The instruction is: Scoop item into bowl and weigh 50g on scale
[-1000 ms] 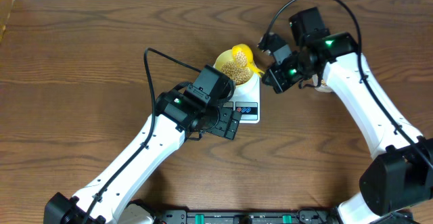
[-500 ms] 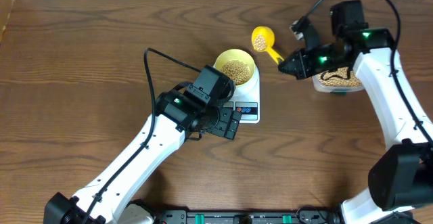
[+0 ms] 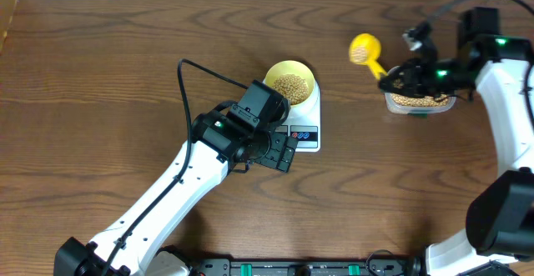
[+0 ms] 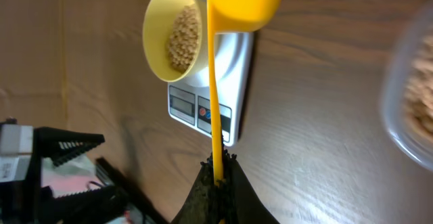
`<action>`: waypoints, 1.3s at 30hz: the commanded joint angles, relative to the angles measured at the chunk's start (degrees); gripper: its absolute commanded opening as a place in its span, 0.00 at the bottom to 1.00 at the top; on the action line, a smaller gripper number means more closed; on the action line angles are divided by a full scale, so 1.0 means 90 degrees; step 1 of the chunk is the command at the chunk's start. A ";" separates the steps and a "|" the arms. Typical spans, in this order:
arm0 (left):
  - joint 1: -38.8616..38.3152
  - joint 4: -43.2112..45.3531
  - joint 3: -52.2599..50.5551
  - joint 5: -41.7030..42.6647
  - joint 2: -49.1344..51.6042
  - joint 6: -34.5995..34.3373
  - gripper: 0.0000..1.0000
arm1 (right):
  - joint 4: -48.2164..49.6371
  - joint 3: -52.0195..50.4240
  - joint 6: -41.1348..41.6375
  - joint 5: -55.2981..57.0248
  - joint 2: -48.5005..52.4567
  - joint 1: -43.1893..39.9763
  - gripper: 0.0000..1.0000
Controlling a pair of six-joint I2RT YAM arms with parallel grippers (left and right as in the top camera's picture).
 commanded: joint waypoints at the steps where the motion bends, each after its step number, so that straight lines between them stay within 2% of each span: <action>1: -0.0010 0.0000 0.0012 -0.0085 -0.0092 0.0136 0.91 | -0.0204 -0.0049 0.0005 -0.0316 0.0036 -0.0488 0.01; 4: -0.0010 0.0000 0.0012 -0.0085 -0.0092 0.0134 0.91 | -0.0454 -0.0109 -0.0104 -0.0117 0.0036 -0.0845 0.01; 7: -0.0010 0.0000 0.0012 -0.0085 -0.0092 0.0134 0.91 | -0.0692 -0.0112 -0.0100 0.0687 0.0036 -0.1008 0.01; 13: -0.0010 0.0002 0.0012 -0.0085 -0.0092 0.0136 0.91 | -0.0913 -0.0112 -0.0051 0.1489 0.0036 -0.0998 0.01; 24: -0.0010 0.0000 0.0012 -0.0085 -0.0092 0.0136 0.91 | -0.1132 -0.0112 0.0578 0.2664 0.0036 -0.0998 0.01; 39: -0.0010 0.0000 0.0012 -0.0085 -0.0092 0.0134 0.91 | -0.0529 -0.0112 0.0719 0.3332 0.0036 -0.0682 0.02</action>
